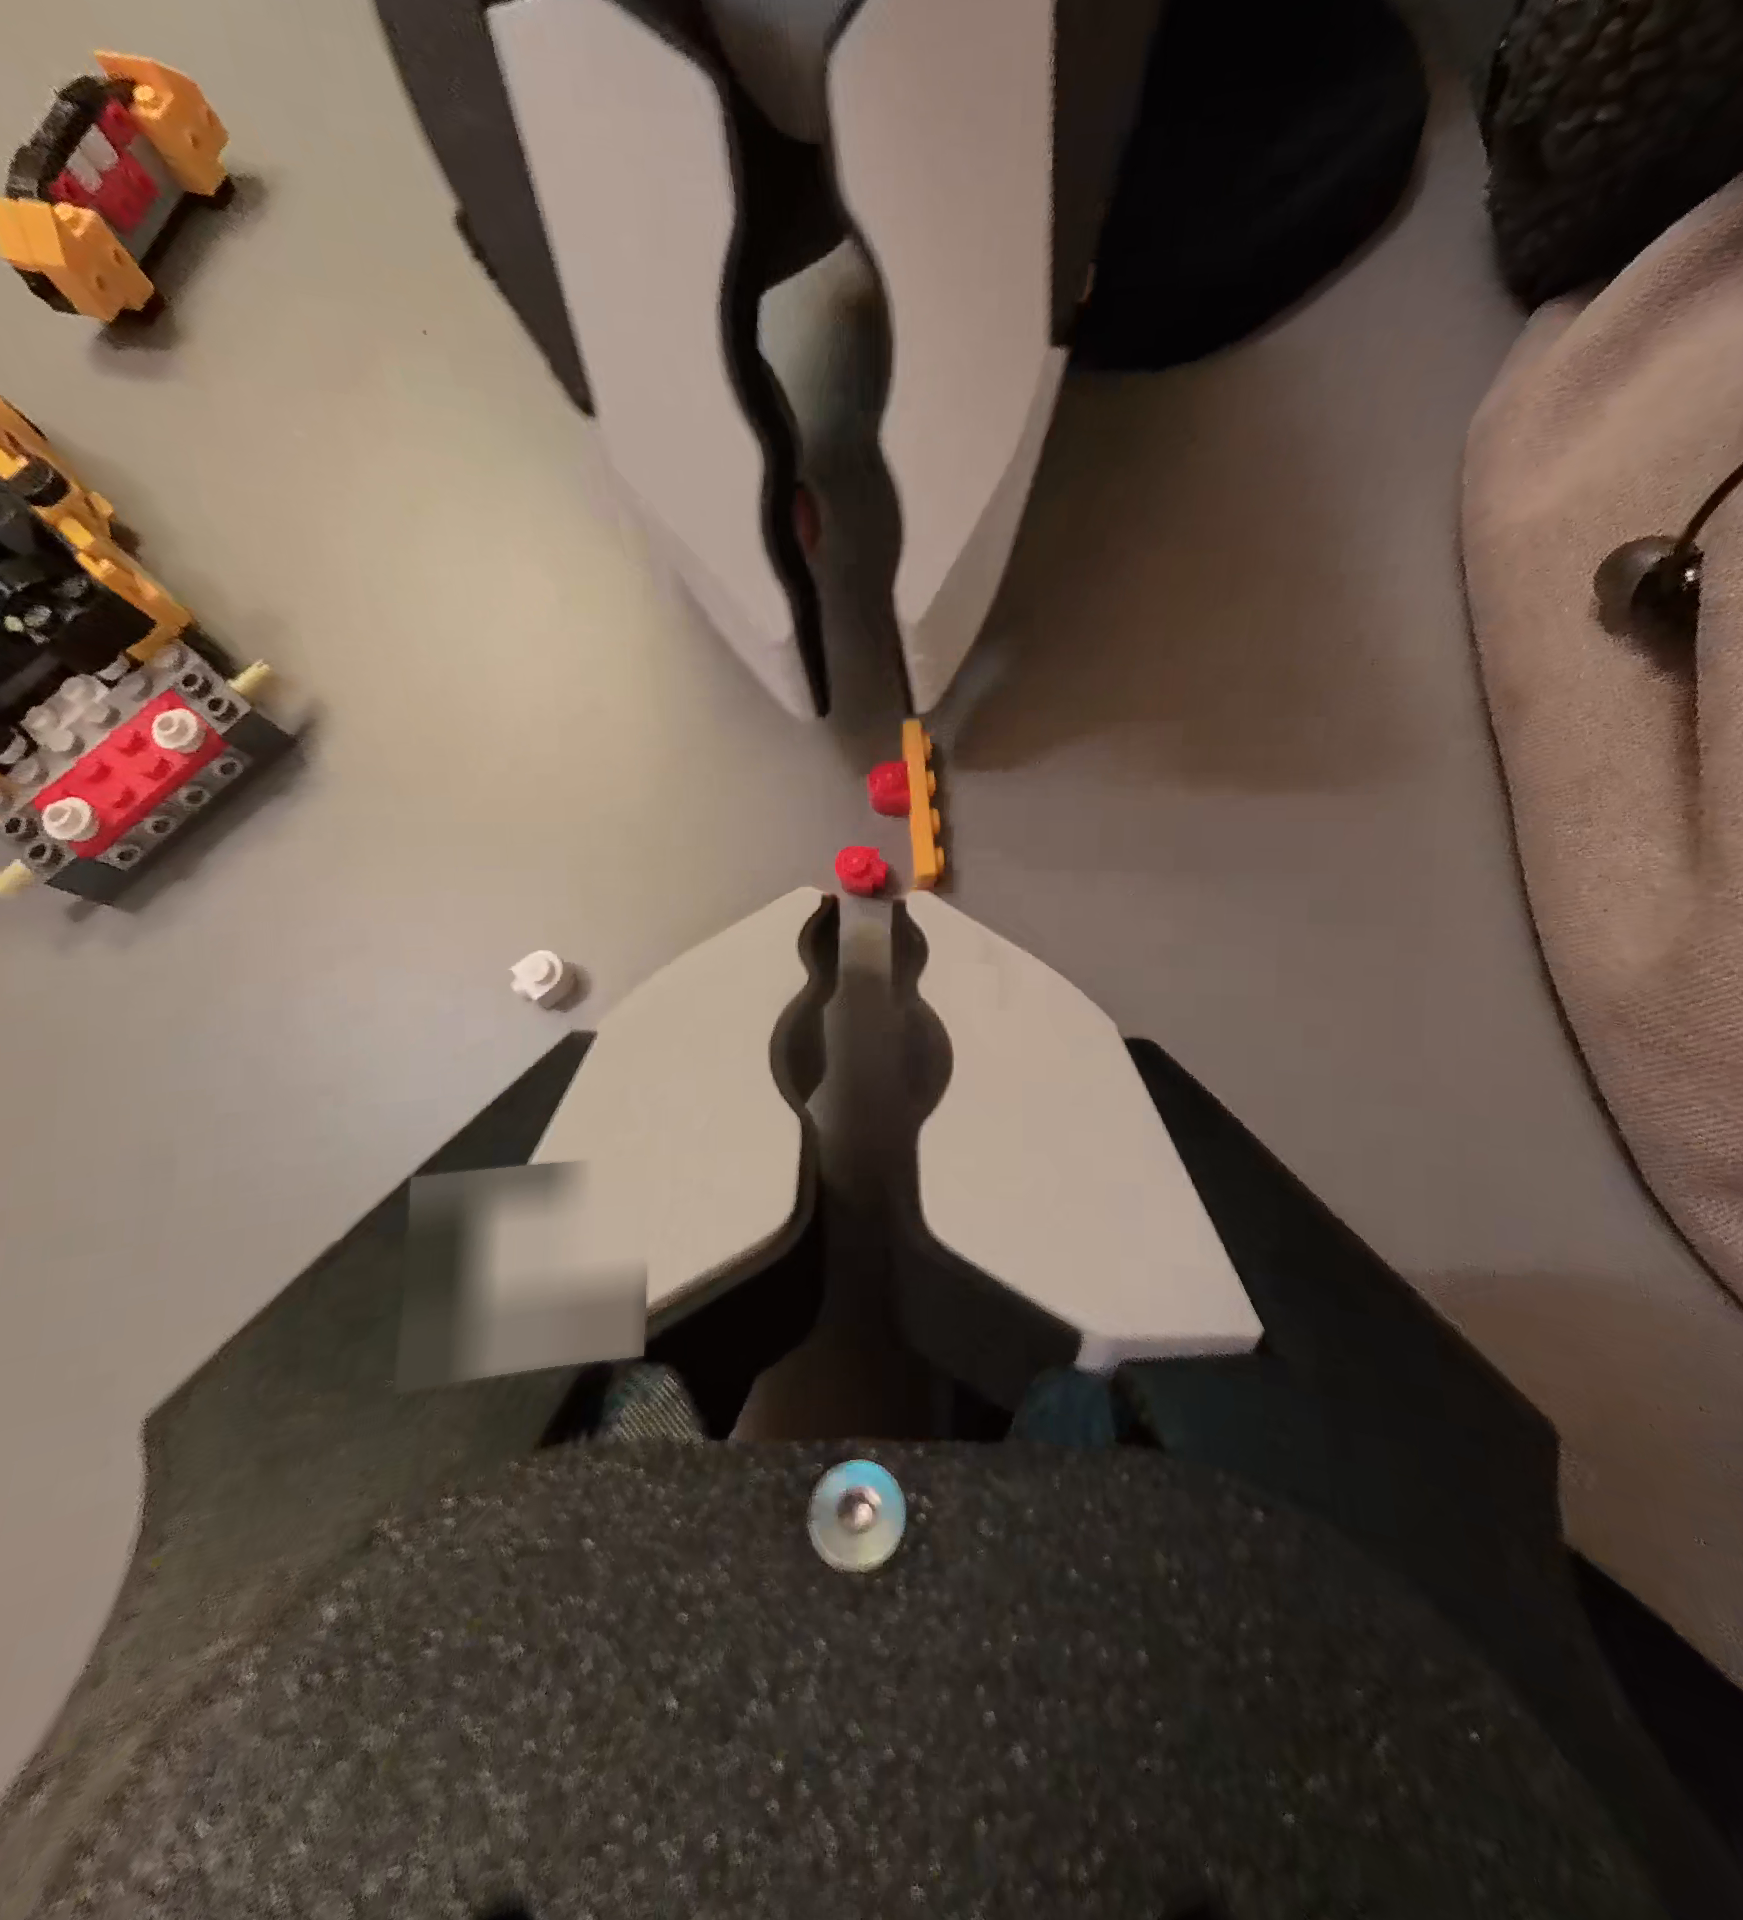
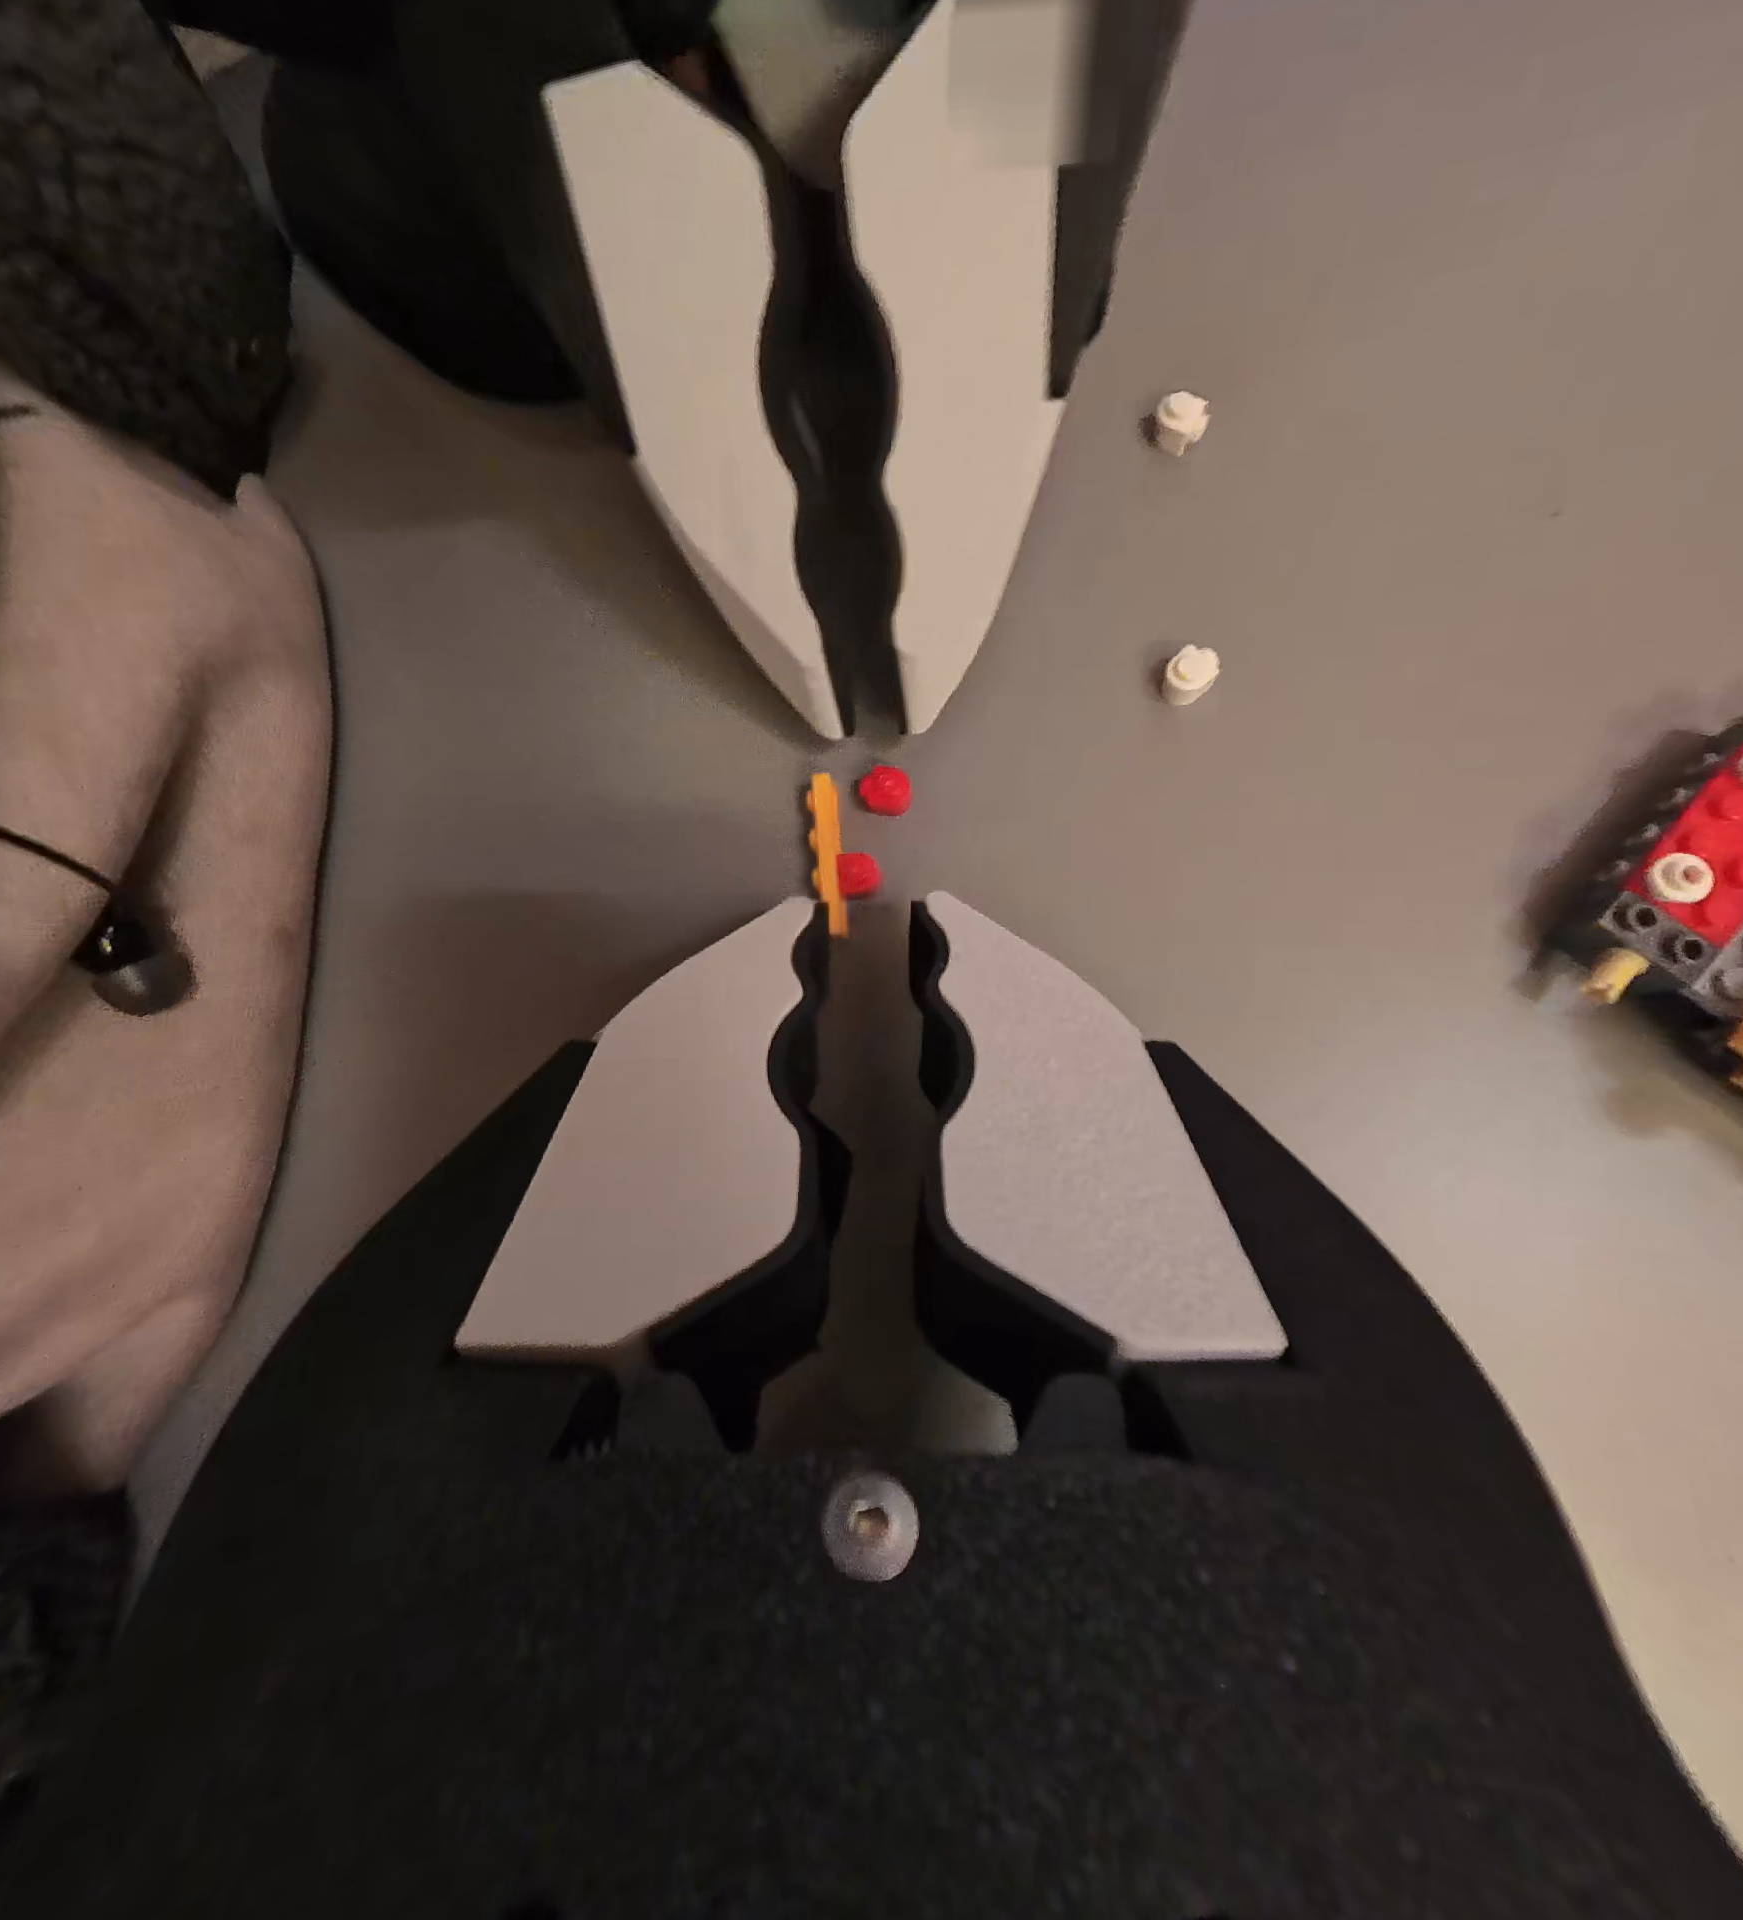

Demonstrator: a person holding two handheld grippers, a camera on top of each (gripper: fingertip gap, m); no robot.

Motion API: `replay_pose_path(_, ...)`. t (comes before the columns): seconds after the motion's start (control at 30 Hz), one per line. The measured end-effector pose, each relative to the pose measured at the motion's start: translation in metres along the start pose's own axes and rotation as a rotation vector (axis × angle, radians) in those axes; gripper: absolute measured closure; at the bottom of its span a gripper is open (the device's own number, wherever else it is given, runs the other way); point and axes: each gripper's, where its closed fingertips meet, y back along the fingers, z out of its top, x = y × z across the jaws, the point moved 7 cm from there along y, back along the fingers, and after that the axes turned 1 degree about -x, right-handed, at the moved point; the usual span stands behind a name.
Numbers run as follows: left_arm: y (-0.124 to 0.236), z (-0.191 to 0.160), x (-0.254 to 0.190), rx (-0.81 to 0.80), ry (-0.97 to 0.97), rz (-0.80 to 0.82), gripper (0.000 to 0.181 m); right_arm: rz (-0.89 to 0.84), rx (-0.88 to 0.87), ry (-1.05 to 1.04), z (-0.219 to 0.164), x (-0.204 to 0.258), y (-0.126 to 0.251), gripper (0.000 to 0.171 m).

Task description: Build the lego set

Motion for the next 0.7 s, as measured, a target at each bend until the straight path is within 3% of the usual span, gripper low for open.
replay_pose_path(0.4, -0.007, 0.003, -0.007, 0.044, -0.03, -0.059, 0.177, -0.046, 0.085, 0.11, -0.001, 0.012, -0.011, 0.166)
replay_pose_path(0.7, 0.003, 0.003, 0.003, 0.033, -0.018, -0.067, 0.167, -0.053, 0.085, 0.094, 0.001, 0.012, -0.012, 0.166)
